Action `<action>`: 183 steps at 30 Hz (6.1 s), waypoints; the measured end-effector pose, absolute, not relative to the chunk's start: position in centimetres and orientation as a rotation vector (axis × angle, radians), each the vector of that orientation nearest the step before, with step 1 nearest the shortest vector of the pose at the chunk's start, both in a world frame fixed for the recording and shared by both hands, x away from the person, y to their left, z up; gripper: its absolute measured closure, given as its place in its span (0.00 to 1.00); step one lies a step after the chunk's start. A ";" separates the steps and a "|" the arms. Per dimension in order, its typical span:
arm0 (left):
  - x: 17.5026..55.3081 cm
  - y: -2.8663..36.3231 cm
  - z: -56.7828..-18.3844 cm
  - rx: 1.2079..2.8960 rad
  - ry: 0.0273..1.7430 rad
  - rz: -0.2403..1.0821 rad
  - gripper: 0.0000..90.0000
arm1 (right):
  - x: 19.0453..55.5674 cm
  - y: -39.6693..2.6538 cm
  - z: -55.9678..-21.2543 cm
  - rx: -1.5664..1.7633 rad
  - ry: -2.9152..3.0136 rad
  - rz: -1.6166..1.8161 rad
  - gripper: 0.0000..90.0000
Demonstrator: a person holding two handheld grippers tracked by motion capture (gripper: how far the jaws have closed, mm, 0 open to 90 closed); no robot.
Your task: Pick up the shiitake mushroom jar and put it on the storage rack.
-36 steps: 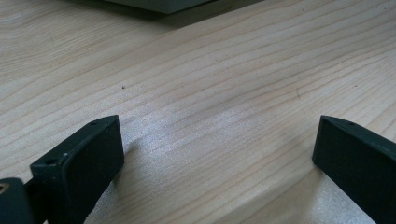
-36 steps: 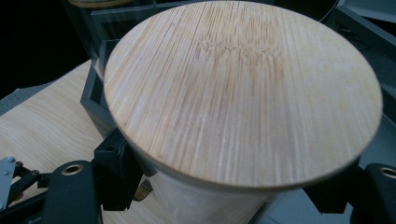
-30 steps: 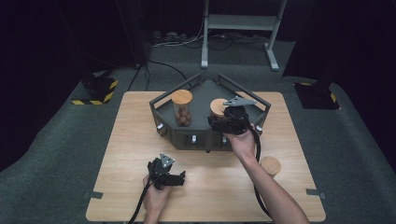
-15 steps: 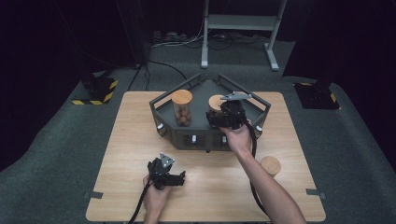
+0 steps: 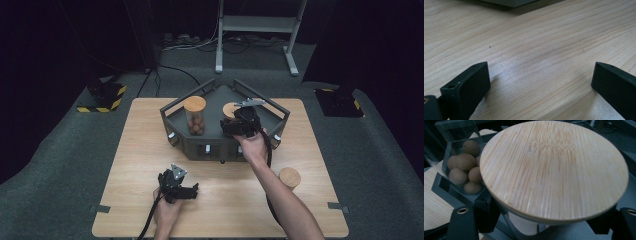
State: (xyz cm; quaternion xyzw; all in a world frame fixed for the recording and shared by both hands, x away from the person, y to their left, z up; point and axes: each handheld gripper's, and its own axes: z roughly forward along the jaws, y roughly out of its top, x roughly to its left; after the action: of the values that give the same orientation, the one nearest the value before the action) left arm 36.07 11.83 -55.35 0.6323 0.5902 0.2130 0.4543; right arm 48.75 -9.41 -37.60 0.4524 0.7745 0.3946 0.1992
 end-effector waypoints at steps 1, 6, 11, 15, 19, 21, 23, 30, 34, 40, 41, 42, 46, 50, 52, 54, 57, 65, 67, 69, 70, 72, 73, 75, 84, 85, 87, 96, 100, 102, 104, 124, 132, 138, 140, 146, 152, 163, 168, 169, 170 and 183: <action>36.1 11.8 -55.4 1.560 1.457 0.526 0.02 | 48.8 -9.4 -37.7 1.267 2.168 1.100 0.29; 36.1 11.9 -55.4 1.566 1.455 0.526 0.02 | 49.0 -9.3 -38.0 1.275 2.173 1.091 0.29; 36.1 11.9 -55.4 1.567 1.455 0.527 0.02 | 49.1 -9.2 -38.4 1.277 2.173 1.100 0.29; 36.1 11.9 -55.4 1.567 1.455 0.527 0.02 | 49.2 -9.3 -38.8 1.283 2.174 1.088 0.29; 36.1 11.9 -55.4 1.567 1.455 0.527 0.02 | 49.3 -9.3 -39.1 1.286 2.178 1.066 0.29; 36.1 11.9 -55.4 1.567 1.455 0.527 0.02 | 49.4 -9.2 -39.1 1.277 2.177 1.060 0.29; 36.1 11.9 -55.4 1.567 1.455 0.527 0.02 | 49.4 -9.2 -39.1 1.278 2.180 1.060 0.29; 36.1 11.9 -55.4 1.567 1.455 0.527 0.02 | 49.3 -8.8 -39.3 1.244 2.176 1.029 0.28; 36.1 11.9 -55.4 1.568 1.455 0.527 0.02 | 49.2 -8.7 -39.4 1.240 2.167 1.035 0.28; 36.1 11.9 -55.4 1.568 1.455 0.526 0.02 | 49.1 -8.7 -39.5 1.242 2.159 1.042 0.28; 36.1 11.9 -55.4 1.567 1.455 0.527 0.02 | 49.1 -8.7 -39.5 1.245 2.159 1.044 0.28; 36.1 11.9 -55.4 1.567 1.455 0.526 0.02 | 49.2 -8.7 -39.5 1.250 2.158 1.048 0.27; 36.1 11.9 -55.4 1.567 1.455 0.526 0.02 | 49.3 -8.8 -39.7 1.262 2.175 1.045 0.21; 36.1 11.9 -55.4 1.568 1.454 0.527 0.02 | 49.3 -8.9 -39.6 1.276 2.175 1.070 0.16; 36.1 11.9 -55.4 1.568 1.454 0.526 0.02 | 49.2 -8.9 -39.5 1.280 2.171 1.078 0.14; 36.1 11.9 -55.4 1.568 1.454 0.526 0.02 | 49.0 -8.9 -39.4 1.278 2.167 1.082 0.13; 36.1 11.9 -55.4 1.568 1.454 0.526 0.02 | 48.8 -8.9 -39.2 1.278 2.159 1.080 0.12; 36.1 11.9 -55.4 1.568 1.454 0.526 0.02 | 48.4 -9.4 -39.0 1.289 2.146 1.095 0.11; 36.1 11.9 -55.4 1.568 1.454 0.526 0.02 | 48.3 -9.5 -38.9 1.290 2.144 1.102 0.11; 36.1 11.9 -55.4 1.568 1.454 0.526 0.02 | 48.2 -9.6 -39.0 1.289 2.147 1.109 0.11; 36.1 11.9 -55.4 1.568 1.454 0.526 0.02 | 48.1 -9.7 -39.0 1.292 2.148 1.110 0.11; 36.1 11.9 -55.4 1.569 1.454 0.527 0.02 | 48.0 -9.8 -39.0 1.291 2.146 1.119 0.11; 36.1 11.9 -55.4 1.569 1.454 0.526 0.02 | 47.9 -9.8 -38.9 1.286 2.143 1.123 0.11; 36.1 11.9 -55.4 1.568 1.454 0.526 0.02 | 47.7 -9.9 -38.9 1.285 2.140 1.129 0.11; 36.0 11.9 -55.3 1.574 1.454 0.527 0.02 | 47.1 -10.2 -38.7 1.300 2.136 1.149 0.12; 36.0 11.9 -55.3 1.572 1.453 0.527 0.02 | 47.0 -10.2 -38.7 1.298 2.137 1.146 0.12; 36.0 11.9 -55.3 1.575 1.453 0.527 0.02 | 46.9 -10.1 -38.7 1.297 2.137 1.150 0.12; 36.0 11.9 -55.3 1.572 1.454 0.527 0.02 | 46.4 -10.5 -38.5 1.297 2.136 1.171 0.12; 36.1 11.9 -55.4 1.570 1.454 0.527 0.02 | 46.0 -10.5 -38.6 1.296 2.141 1.177 0.12; 36.1 11.9 -55.4 1.569 1.454 0.527 0.02 | 45.8 -10.5 -38.6 1.289 2.143 1.182 0.12; 36.1 11.9 -55.4 1.571 1.453 0.527 0.02 | 45.6 -10.5 -38.5 1.288 2.142 1.188 0.12; 36.0 11.9 -55.3 1.573 1.454 0.528 0.02 | 44.0 -11.4 -38.8 1.287 2.153 1.193 0.13; 36.1 11.9 -55.4 1.566 1.454 0.528 0.02 | 43.3 -11.8 -38.7 1.273 2.152 1.203 0.13; 36.1 11.9 -55.4 1.571 1.454 0.528 0.02 | 43.1 -12.5 -38.7 1.278 2.150 1.202 0.13; 36.1 11.9 -55.4 1.566 1.454 0.527 0.02 | 43.0 -12.7 -38.7 1.279 2.146 1.205 0.13; 36.1 11.9 -55.4 1.567 1.454 0.527 0.02 | 42.6 -13.1 -38.8 1.286 2.137 1.216 0.13; 36.1 11.8 -55.4 1.567 1.454 0.527 0.02 | 42.2 -13.5 -38.9 1.277 2.137 1.227 0.12; 36.1 11.9 -55.4 1.568 1.454 0.527 0.02 | 41.7 -14.5 -39.1 1.277 2.135 1.240 0.12; 36.1 11.9 -55.4 1.567 1.454 0.527 0.02 | 41.3 -14.9 -39.1 1.287 2.137 1.265 0.12; 36.1 11.9 -55.4 1.566 1.454 0.527 0.02 | 41.2 -14.9 -39.1 1.285 2.137 1.264 0.12; 36.1 11.9 -55.4 1.567 1.454 0.527 0.02 | 41.1 -15.0 -39.2 1.288 2.136 1.267 0.12; 36.1 11.8 -55.4 1.565 1.455 0.527 0.02 | 40.5 -16.0 -39.6 1.289 2.145 1.265 0.11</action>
State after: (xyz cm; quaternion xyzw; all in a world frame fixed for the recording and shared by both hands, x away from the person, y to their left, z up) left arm 36.06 11.84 -55.36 0.6340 0.5892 0.2134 0.4532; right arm 40.48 -16.01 -39.60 0.4532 0.7541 0.4448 0.1677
